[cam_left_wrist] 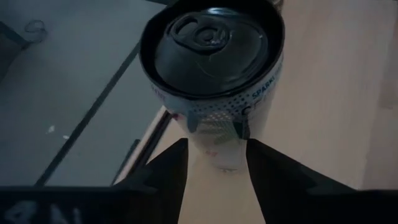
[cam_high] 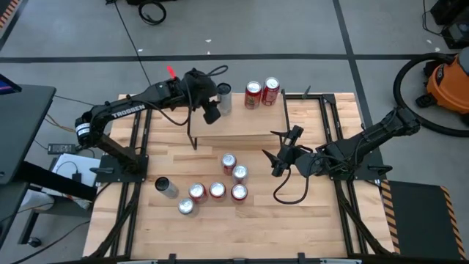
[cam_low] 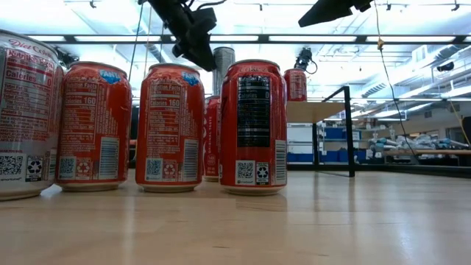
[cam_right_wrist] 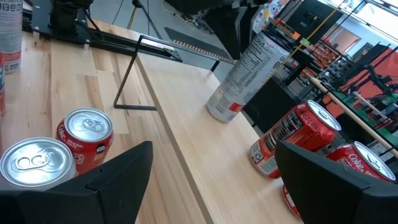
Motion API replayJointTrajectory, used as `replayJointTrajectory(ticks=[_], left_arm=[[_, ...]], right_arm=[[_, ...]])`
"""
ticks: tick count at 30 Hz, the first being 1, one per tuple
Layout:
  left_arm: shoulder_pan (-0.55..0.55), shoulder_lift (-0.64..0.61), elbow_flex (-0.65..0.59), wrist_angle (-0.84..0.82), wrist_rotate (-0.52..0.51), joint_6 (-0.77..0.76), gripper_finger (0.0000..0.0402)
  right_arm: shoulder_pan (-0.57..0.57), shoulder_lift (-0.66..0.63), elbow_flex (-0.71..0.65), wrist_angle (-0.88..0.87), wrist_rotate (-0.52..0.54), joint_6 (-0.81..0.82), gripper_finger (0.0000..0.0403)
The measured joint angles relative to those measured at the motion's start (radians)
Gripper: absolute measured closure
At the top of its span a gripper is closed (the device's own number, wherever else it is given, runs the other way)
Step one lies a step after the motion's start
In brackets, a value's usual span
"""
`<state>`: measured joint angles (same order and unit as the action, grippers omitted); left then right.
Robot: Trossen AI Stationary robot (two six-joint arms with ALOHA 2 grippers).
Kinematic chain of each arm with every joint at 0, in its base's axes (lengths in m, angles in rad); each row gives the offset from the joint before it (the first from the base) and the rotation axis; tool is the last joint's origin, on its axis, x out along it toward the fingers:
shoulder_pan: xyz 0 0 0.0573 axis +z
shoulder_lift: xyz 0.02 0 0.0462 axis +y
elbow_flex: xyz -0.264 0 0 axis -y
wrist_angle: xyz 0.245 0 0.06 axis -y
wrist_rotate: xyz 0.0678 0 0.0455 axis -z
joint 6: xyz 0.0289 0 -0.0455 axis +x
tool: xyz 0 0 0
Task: Place canned beverage on shelf
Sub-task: Put the black soda can on the shelf aligned with the other black soda can
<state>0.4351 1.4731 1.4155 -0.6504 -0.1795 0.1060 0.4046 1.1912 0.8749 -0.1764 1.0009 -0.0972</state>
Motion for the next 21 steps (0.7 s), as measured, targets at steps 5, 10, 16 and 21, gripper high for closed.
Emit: replayJointTrajectory(ticks=[5,10,16,21], left_arm=[[0.003,0.000,0.000,0.028,-0.021,0.018,0.0230],[0.011,0.000,0.000,0.060,-0.031,0.021,0.0230],[0.036,0.000,0.000,0.062,-0.039,0.023,0.0230],[0.054,0.000,0.000,0.065,-0.060,0.040,0.0230]], right_arm=[[0.000,0.000,0.000,0.000,0.000,0.000,0.0055],[0.000,0.000,0.000,0.000,0.000,0.000,0.0055],[0.000,0.000,0.000,0.000,0.000,0.000,0.0055],[0.000,0.000,0.000,0.000,0.000,0.000,0.0055]])
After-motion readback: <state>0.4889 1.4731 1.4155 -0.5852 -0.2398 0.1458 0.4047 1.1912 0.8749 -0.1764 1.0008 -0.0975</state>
